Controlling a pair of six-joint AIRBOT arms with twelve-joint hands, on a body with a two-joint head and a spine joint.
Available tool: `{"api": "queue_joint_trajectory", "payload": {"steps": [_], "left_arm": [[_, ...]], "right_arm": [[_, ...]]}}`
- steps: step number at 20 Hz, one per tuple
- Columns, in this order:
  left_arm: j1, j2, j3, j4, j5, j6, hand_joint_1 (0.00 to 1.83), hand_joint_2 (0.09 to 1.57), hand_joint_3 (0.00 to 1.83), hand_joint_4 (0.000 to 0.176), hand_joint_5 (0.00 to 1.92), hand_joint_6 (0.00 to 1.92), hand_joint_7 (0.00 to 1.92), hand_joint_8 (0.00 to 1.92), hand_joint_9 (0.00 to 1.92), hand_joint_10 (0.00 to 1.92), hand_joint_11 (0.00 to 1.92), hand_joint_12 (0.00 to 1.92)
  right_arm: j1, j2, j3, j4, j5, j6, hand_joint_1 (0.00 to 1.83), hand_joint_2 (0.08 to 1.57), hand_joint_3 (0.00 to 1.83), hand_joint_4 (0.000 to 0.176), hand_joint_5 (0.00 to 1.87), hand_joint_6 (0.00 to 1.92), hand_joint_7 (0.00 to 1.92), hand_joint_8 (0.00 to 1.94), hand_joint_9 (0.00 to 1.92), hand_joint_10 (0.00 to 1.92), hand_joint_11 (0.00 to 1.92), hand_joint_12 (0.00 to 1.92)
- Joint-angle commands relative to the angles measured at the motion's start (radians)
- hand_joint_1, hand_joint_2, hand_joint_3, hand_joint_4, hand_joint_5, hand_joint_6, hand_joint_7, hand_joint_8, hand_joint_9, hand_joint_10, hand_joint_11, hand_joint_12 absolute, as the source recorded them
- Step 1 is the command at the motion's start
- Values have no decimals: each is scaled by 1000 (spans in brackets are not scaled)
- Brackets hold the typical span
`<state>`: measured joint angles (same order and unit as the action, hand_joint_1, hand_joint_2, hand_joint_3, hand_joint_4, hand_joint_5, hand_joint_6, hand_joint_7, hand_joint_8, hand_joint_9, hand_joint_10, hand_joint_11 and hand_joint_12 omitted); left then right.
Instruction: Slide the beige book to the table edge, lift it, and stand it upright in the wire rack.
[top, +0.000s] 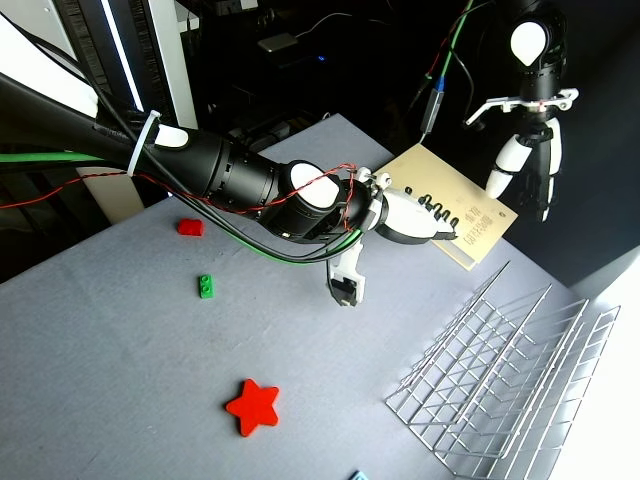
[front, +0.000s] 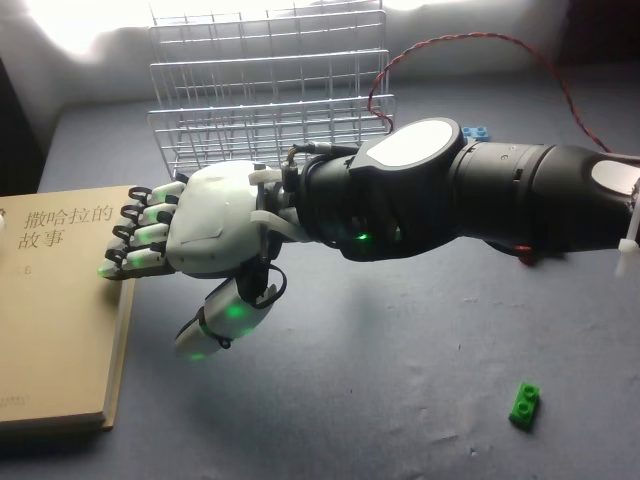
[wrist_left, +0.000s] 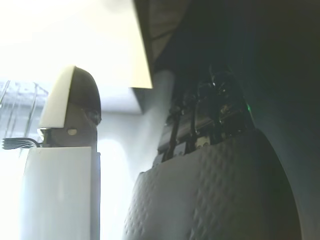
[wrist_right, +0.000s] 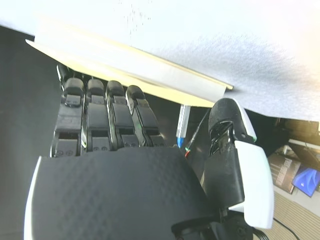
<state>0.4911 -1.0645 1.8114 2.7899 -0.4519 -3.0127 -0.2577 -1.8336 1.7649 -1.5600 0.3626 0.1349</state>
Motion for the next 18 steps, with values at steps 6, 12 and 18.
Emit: {"api": "queue_joint_trajectory", "payload": {"steps": [6, 12, 18], "left_arm": [[18, 2, 21, -11, 54, -4, 1094, 1136, 0, 0, 0, 0, 0, 0, 22, 6, 0, 445], [42, 3, 36, -75, 45, -4, 1071, 1161, 3, 0, 0, 0, 7, 1, 28, 7, 0, 384], [80, 2, 20, -201, 46, -4, 1045, 1176, 4, 0, 0, 0, 10, 0, 36, 2, 0, 443]], "right_arm": [[16, -1, 1, 37, 9, 11, 0, 1156, 0, 0, 0, 0, 0, 0, 0, 0, 0, 0], [-16, 110, -116, 13, -6, 47, 0, 1156, 0, 0, 0, 0, 0, 0, 0, 0, 0, 0], [-52, 135, -161, -11, -2, 51, 0, 1149, 0, 0, 12, 4, 3, 1, 0, 0, 0, 0]]}}
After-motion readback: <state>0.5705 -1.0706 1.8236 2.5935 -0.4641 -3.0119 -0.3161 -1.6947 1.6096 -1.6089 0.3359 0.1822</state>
